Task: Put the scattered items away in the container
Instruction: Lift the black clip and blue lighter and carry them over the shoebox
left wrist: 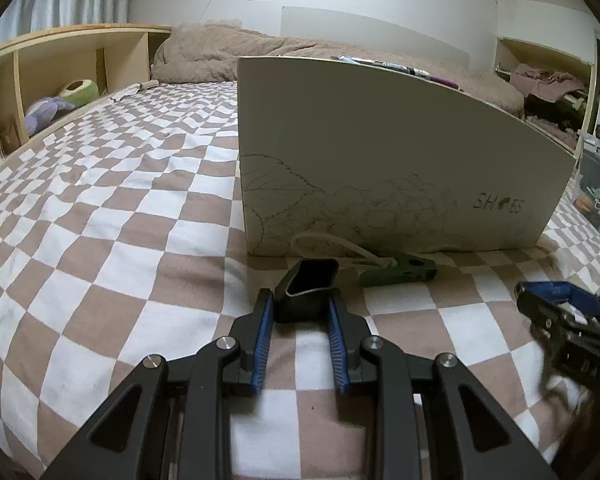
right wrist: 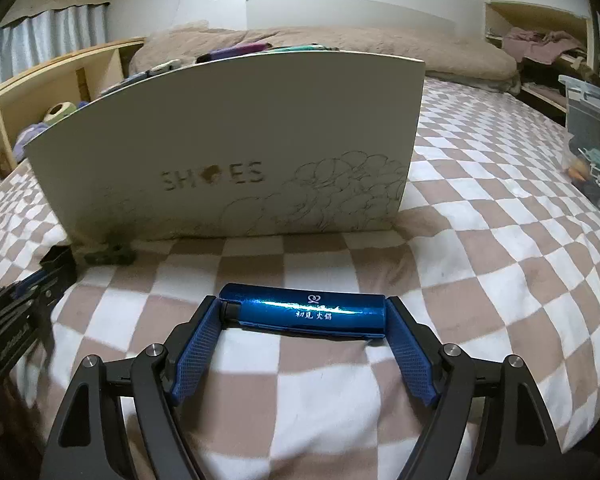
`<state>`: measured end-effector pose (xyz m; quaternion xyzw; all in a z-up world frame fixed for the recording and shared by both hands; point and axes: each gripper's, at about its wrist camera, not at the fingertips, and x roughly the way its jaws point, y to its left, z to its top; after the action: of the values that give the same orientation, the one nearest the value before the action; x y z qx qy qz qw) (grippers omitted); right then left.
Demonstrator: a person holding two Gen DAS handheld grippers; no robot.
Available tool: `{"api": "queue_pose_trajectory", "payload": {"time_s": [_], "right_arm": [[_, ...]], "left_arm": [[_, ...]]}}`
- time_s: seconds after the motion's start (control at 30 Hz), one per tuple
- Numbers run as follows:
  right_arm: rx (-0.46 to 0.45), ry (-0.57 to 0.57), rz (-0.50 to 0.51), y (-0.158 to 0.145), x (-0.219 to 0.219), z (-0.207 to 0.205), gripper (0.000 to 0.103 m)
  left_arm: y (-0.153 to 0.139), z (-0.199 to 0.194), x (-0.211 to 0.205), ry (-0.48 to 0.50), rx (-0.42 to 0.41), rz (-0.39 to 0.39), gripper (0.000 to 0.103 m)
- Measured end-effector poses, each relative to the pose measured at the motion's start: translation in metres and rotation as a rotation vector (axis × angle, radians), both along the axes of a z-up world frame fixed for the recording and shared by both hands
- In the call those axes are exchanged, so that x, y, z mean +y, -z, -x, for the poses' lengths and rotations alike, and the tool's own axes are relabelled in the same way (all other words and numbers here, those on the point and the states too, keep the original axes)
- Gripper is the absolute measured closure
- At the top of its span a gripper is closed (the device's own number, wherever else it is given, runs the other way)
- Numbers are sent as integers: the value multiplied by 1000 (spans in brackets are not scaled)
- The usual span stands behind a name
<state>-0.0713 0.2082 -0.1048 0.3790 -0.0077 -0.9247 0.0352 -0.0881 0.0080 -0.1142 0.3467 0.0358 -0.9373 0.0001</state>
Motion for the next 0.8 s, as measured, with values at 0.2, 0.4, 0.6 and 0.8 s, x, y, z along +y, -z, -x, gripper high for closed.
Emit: {"api": "queue_pose_trajectory", "payload": {"time_s": [0.2, 0.4, 0.6, 0.8], "right_arm": [[-28, -40, 19, -7, 1, -18, 21], [-37, -86, 84, -14, 1, -30, 21], [-40, -116, 149, -18, 6, -35, 21], [-22, -124, 226, -30, 9, -26, 21]], "left_arm": [[-5, -15, 1, 15, -5, -19, 77], [-10, -24, 5, 33, -12, -18, 77], [-13, -23, 10, 53, -33, -24, 77], [-26, -23, 13, 74, -12, -48, 77]]}}
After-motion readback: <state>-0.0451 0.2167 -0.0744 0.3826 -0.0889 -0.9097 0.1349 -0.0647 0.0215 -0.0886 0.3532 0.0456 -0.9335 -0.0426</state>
